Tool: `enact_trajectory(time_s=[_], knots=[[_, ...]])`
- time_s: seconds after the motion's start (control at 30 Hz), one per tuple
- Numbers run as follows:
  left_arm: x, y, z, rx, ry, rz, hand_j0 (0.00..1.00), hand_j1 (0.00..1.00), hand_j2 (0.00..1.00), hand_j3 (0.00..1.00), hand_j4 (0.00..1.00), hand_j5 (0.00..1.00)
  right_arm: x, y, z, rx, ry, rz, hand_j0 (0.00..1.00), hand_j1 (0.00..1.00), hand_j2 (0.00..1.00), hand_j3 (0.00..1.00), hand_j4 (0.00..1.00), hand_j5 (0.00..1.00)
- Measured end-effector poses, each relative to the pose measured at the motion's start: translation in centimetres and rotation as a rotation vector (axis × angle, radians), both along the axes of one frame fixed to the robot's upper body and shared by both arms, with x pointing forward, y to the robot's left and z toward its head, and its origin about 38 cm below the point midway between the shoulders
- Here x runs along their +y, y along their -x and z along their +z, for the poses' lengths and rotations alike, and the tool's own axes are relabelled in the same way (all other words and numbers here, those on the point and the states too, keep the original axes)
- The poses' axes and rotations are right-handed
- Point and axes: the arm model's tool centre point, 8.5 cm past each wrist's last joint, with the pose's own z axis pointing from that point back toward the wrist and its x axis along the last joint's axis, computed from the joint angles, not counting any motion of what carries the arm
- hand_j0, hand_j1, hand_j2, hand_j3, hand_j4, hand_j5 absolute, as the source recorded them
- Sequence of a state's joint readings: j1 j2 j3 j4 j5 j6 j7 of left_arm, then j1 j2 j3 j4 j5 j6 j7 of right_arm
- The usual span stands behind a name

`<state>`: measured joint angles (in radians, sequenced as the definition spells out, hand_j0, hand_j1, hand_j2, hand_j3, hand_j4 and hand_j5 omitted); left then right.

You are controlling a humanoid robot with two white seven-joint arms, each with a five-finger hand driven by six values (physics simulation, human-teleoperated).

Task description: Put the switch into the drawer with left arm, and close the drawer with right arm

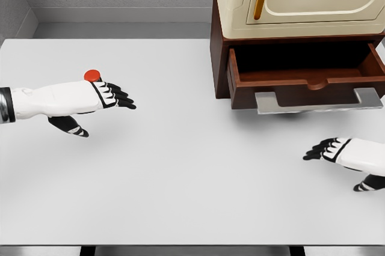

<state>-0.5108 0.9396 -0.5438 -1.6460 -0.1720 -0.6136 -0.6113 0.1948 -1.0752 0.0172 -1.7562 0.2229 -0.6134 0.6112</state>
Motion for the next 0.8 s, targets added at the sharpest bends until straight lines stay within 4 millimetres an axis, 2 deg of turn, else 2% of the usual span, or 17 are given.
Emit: enact_trajectory(time_s=[0.1, 0.17, 0.23, 0.27, 0.33, 0.37, 0.43, 0.53, 0.6, 0.67, 0.77, 0.8], knots=[[0.0, -0.1, 0.1, -0.004, 0.000, 0.001, 1.00, 1.00, 1.00, 1.00, 1.00, 1.00, 0.1, 0.0, -0.1, 0.002, -0.002, 0.002, 1.00, 1.00, 1.00, 1.00, 1.00, 1.00], [0.2, -0.8, 1.2, -0.029, 0.002, 0.008, 1.00, 1.00, 1.00, 1.00, 1.00, 1.00, 0.1, 0.0, -0.1, 0.003, -0.002, 0.002, 1.00, 1.00, 1.00, 1.00, 1.00, 1.00], [0.6, -2.7, 2.4, -0.057, 0.027, 0.048, 1.00, 1.00, 1.00, 1.00, 1.00, 1.00, 0.1, 0.1, -0.1, 0.004, -0.002, 0.002, 0.98, 0.98, 0.98, 0.98, 0.98, 0.98], [0.8, -4.0, 2.6, -0.062, 0.045, 0.077, 1.00, 1.00, 1.00, 1.00, 1.00, 1.00, 0.1, 0.0, -0.1, 0.003, -0.003, 0.001, 0.89, 0.89, 0.89, 0.89, 0.89, 0.89], [1.2, -5.4, 1.2, -0.037, 0.058, 0.121, 1.00, 1.00, 1.00, 1.00, 1.00, 1.00, 0.1, 0.1, -0.2, 0.004, -0.003, 0.001, 0.71, 0.71, 0.71, 0.71, 0.71, 0.71], [1.4, -5.8, 0.7, -0.027, 0.063, 0.140, 1.00, 1.00, 1.00, 1.00, 1.00, 1.00, 0.1, 0.1, -0.1, 0.003, -0.003, 0.000, 0.65, 0.65, 0.65, 0.65, 0.65, 0.65], [1.9, -7.6, 1.7, -0.051, 0.066, 0.181, 1.00, 1.00, 1.00, 1.00, 1.00, 1.00, -0.2, 0.1, 0.0, 0.001, -0.001, -0.006, 0.64, 0.64, 0.64, 0.64, 0.64, 0.64], [2.6, -9.5, 0.2, -0.021, 0.059, 0.246, 1.00, 1.00, 1.00, 1.00, 1.00, 1.00, -0.8, -0.1, 0.9, -0.028, 0.003, -0.025, 0.57, 0.57, 0.57, 0.57, 0.57, 0.57], [3.4, -9.9, -1.4, 0.007, 0.029, 0.284, 1.00, 1.00, 1.00, 1.00, 1.00, 1.00, -1.4, 0.5, 0.6, -0.012, -0.006, -0.047, 0.58, 0.58, 0.58, 0.58, 0.58, 0.58], [3.9, -10.1, -2.4, 0.020, -0.006, 0.305, 1.00, 1.00, 1.00, 1.00, 1.00, 1.00, -2.1, 0.7, 1.1, -0.022, -0.017, -0.072, 0.64, 0.64, 0.64, 0.64, 0.64, 0.64], [4.4, -10.2, -3.0, 0.026, -0.037, 0.321, 1.00, 1.00, 1.00, 1.00, 1.00, 1.00, -3.1, 1.5, 1.3, -0.016, -0.042, -0.113, 0.59, 0.59, 0.59, 0.59, 0.59, 0.59], [4.4, -10.3, -3.1, 0.025, -0.040, 0.322, 0.96, 0.96, 0.96, 0.96, 0.96, 0.96, -3.5, 1.6, 1.7, -0.028, -0.049, -0.127, 0.59, 0.59, 0.59, 0.59, 0.59, 0.59]])
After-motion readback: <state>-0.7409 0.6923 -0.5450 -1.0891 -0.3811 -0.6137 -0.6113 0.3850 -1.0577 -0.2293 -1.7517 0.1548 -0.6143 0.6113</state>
